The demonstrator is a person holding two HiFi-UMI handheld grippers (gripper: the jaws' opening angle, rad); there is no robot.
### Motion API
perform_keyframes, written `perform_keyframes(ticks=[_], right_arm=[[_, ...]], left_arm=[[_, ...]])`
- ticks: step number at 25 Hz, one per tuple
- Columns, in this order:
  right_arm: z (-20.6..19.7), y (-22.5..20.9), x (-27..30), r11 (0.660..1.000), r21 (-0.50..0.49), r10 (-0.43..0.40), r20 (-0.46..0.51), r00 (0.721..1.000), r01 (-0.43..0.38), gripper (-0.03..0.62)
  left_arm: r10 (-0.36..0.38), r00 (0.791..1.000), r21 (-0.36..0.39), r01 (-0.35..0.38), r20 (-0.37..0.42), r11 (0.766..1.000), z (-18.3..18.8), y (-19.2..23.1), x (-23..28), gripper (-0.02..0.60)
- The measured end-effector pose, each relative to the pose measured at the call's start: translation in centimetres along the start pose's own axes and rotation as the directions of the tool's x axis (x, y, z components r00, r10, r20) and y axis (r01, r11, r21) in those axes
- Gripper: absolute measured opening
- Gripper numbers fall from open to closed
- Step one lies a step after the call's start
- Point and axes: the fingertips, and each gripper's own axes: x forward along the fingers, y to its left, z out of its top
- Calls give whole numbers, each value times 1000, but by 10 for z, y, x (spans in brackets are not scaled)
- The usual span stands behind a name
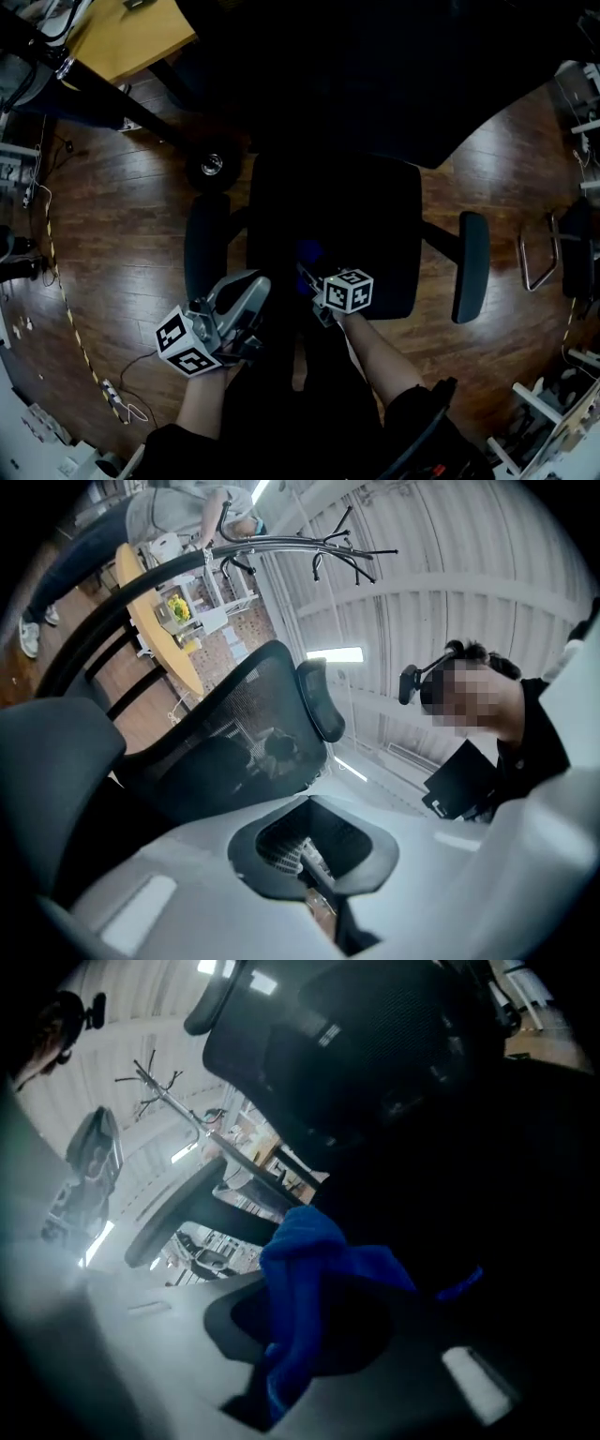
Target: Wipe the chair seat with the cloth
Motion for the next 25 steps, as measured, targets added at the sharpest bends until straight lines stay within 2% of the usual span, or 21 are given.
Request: perform_keyframes(ticks=[4, 7, 9, 12, 16, 20, 22, 25], right_arm=[[-28, 52, 69, 991, -124, 28, -128, 991, -44, 61], [-58, 65, 99, 976, -217, -53, -238, 970, 0, 61], [-68, 65, 104, 965, -262, -95, -242, 966, 29, 61], [-69, 62, 100, 954, -299, -99, -218, 971, 30, 61], [-63, 34, 81, 952, -299, -132, -207, 970, 66, 60], [-46, -21, 38, 947, -278, -216, -186, 959, 159, 60], [-35, -53, 8, 933, -284, -278, -174, 945, 222, 60], [-16, -100, -47, 893, -294, -392, -140, 909, 339, 60]], left_arm=[[43, 998, 6, -43, 44, 999, 10, 9, -22, 2], [70, 995, 6, -70, 66, 998, 13, 11, -39, 2], [81, 994, 6, -81, 75, 997, 15, 12, -48, 2], [86, 993, 9, -87, 79, 996, 18, 13, -55, 2], [70, 996, 10, -71, 63, 997, 16, 14, -48, 2], [41, 999, 3, -41, 23, 999, 8, 15, -35, 2], [29, 1000, -6, -29, 8, 1000, 3, 17, -27, 2], [0, 1000, -16, 0, -16, 1000, -2, 15, -11, 2]])
